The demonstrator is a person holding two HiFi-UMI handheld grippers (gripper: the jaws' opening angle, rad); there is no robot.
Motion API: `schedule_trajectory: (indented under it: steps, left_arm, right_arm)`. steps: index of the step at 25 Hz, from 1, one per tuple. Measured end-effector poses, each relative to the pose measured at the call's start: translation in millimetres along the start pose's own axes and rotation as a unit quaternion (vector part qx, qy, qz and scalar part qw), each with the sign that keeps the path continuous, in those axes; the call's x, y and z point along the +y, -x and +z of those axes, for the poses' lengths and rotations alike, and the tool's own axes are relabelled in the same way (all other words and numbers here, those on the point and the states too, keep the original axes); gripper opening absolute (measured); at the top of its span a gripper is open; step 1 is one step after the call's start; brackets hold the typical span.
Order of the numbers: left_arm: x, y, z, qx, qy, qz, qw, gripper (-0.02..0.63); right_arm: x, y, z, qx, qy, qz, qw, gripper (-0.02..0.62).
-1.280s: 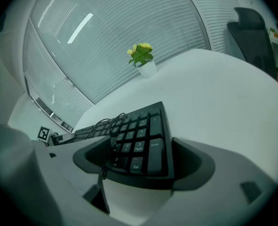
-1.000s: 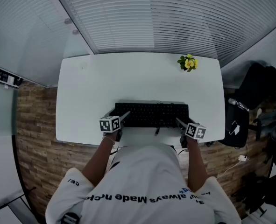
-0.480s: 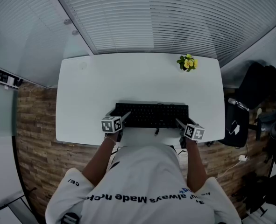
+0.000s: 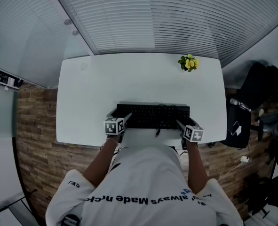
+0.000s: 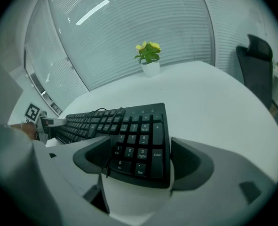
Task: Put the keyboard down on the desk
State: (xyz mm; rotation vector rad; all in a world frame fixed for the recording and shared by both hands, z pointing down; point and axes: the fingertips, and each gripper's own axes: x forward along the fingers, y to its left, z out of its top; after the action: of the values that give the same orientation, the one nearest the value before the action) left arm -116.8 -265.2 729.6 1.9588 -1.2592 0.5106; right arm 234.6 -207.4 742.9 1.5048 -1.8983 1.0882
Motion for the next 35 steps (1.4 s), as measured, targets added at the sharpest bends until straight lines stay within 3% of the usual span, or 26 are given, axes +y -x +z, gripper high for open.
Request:
schedule_trajectory:
  steps: [2,8,13,17,22,26,35]
  left_arm:
    - [0,0,-1,0.004,-0.024,0.013,0.9996,0.399]
    - [-2,4,3,-0.005,-0.047,0.024,0.9986,0.397]
    - [-6,16,22,-0.036,-0.064,0.031,0.9968,0.396]
    - [-20,34,49,-0.078,-0.083,0.021,0.9933,0.392]
    - [-51,58,84,-0.129,-0.095,-0.016,0.9869,0.224]
    - [-77,77,110,-0.165,-0.104,-0.042,0.9798,0.169]
    - [-133,125,158,-0.235,-0.132,-0.097,0.9581,0.086]
  right_arm:
    - [1,2,3,-0.002,0.015,-0.006,1.000,0.414]
    - [-2,1,5,-0.010,0.021,-0.005,1.000,0.400]
    - [-7,10,22,-0.045,0.039,-0.009,0.998,0.339]
    - [5,29,50,-0.076,0.098,-0.014,0.992,0.259]
    - [34,55,89,-0.126,0.148,-0.005,0.981,0.184]
    - [61,77,117,-0.161,0.173,0.015,0.972,0.129]
    - [118,126,166,-0.214,0.222,0.053,0.950,0.073]
